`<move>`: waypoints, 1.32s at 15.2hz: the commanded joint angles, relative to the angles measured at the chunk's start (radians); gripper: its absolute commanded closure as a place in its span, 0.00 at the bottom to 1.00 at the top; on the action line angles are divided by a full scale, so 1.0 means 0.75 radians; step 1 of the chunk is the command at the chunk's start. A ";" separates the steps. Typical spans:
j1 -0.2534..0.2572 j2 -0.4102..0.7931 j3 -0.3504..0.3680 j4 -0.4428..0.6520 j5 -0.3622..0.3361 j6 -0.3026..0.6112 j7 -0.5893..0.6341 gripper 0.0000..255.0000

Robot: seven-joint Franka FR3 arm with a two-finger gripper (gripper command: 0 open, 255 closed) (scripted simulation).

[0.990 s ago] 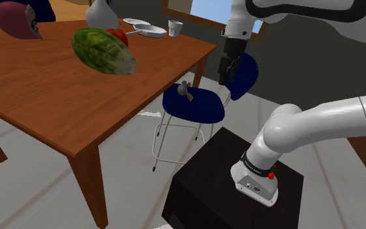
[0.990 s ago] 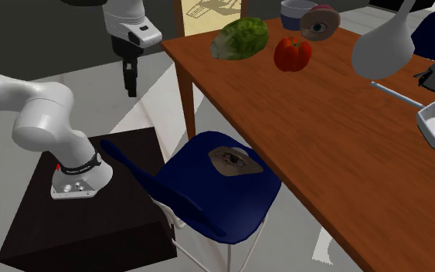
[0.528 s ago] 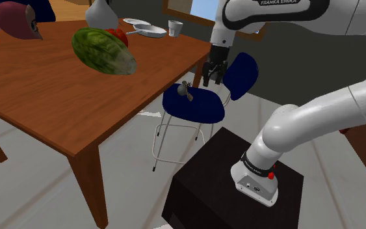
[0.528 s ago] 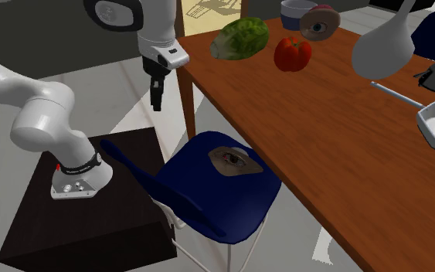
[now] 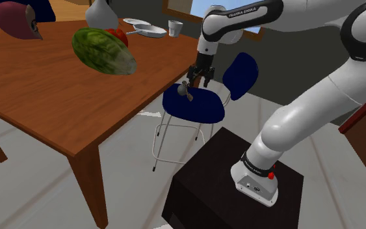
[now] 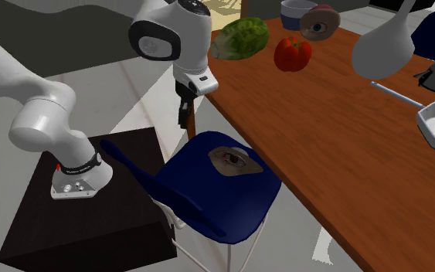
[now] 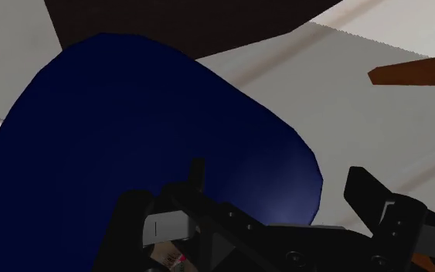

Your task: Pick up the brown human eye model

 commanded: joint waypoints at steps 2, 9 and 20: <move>-0.024 0.147 -0.024 0.060 0.007 0.098 0.027 0.00; -0.071 0.464 -0.072 0.238 0.049 0.258 0.089 0.00; -0.069 0.532 -0.077 0.194 0.071 0.366 0.063 1.00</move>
